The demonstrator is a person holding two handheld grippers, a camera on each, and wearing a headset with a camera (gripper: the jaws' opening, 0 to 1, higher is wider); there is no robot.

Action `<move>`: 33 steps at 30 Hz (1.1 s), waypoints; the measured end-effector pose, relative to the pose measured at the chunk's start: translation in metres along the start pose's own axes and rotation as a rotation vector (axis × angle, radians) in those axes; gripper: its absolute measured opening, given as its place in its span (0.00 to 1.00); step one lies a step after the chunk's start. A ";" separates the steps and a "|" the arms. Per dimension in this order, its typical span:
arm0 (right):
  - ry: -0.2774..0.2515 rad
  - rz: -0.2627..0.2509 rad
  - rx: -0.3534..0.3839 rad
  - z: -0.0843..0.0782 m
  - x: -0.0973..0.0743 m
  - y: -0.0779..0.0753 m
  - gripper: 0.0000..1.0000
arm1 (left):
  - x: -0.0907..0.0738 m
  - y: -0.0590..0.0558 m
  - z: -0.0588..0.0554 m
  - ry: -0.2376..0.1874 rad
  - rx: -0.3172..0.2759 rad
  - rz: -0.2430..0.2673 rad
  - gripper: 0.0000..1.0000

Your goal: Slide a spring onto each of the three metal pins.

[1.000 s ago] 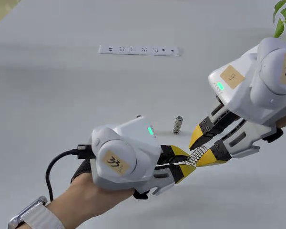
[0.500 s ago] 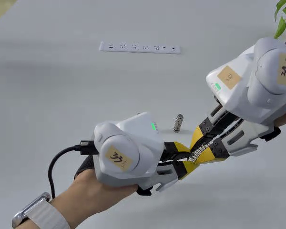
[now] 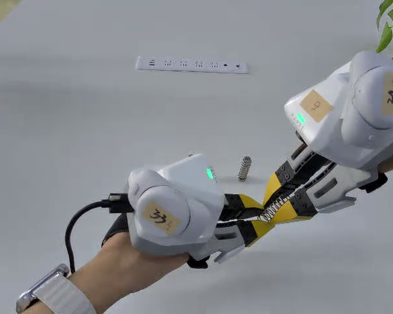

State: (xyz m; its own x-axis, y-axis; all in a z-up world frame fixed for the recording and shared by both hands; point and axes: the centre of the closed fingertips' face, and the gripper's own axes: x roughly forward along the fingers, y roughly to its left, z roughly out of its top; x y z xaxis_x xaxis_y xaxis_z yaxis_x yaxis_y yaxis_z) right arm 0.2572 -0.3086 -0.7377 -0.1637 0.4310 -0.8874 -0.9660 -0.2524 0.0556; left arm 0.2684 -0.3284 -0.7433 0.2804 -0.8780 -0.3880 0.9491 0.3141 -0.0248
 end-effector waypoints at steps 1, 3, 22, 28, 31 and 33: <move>0.000 0.001 0.001 0.000 0.000 0.000 0.07 | 0.000 0.000 0.000 -0.001 -0.002 -0.001 0.06; -0.001 -0.001 0.005 0.000 -0.001 -0.002 0.07 | 0.001 0.000 0.001 -0.002 0.002 0.001 0.06; 0.023 0.022 0.024 -0.003 -0.001 -0.002 0.07 | 0.002 -0.001 0.002 -0.011 0.003 -0.005 0.07; 0.021 0.024 0.025 -0.003 -0.001 -0.004 0.07 | 0.001 0.000 0.002 -0.019 -0.015 -0.006 0.07; 0.023 0.020 0.023 -0.004 -0.001 -0.006 0.07 | 0.001 0.001 -0.003 -0.004 -0.027 -0.002 0.14; 0.024 0.018 0.028 -0.004 -0.001 -0.006 0.07 | 0.001 0.001 -0.007 -0.004 -0.062 -0.002 0.22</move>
State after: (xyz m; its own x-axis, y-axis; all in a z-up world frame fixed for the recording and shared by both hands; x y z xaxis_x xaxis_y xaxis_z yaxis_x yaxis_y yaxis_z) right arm 0.2640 -0.3107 -0.7392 -0.1765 0.4053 -0.8970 -0.9682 -0.2357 0.0840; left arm 0.2686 -0.3260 -0.7503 0.2796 -0.8799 -0.3841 0.9388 0.3344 -0.0827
